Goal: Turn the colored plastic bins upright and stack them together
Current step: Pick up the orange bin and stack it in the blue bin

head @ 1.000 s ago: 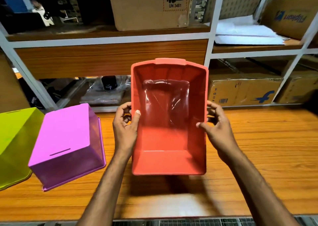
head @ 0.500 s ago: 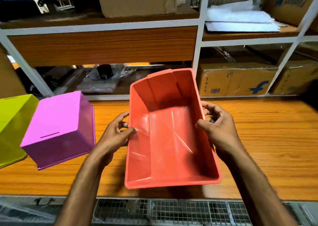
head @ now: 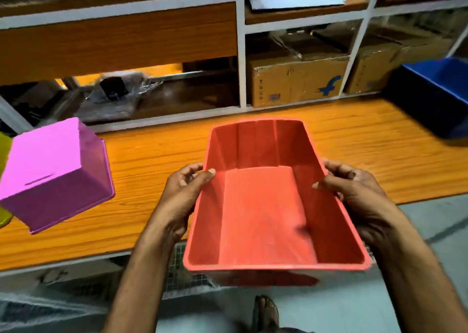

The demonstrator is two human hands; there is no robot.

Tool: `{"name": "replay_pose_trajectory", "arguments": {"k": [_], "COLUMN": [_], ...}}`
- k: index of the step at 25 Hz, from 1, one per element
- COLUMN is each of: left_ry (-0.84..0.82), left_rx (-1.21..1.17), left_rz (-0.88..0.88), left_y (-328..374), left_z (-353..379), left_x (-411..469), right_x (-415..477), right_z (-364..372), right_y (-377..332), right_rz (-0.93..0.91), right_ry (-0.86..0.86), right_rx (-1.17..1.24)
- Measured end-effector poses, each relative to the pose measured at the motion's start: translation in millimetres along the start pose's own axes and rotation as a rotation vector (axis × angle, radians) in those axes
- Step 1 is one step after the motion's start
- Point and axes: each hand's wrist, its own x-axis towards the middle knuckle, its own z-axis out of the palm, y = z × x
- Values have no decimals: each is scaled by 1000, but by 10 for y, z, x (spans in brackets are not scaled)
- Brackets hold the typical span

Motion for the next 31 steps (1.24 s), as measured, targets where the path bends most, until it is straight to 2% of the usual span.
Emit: {"name": "replay_pose_trajectory", "arguments": {"k": [2,6,9,14,22,31], "left_ry": [-63,-197,-389,-595,-730,-818], "left_rx": [-6,8,36,217,282,333], "left_rz": [-66,-128,-183,-96,138,71], "left_y": [-85,-420,-687,-1062,-1637,-1837], "left_z": [192,757,1274,2171,4034,5705], "left_x": [-150,-506,-852,-1301,-2277,-2723], "right_x": [-351,-1071,-1607,-2271,-2907,-3015], "right_z": [-250,-941,-1556,-2435,-4251,-5826], "right_y": [75,160,271,392,616,332], "right_rz": [74,83,-10,-187,-252,-200], "right_ry": [58,189,333,517,844,1051], "right_rx": [74,81,54,-87,-244,-217]}}
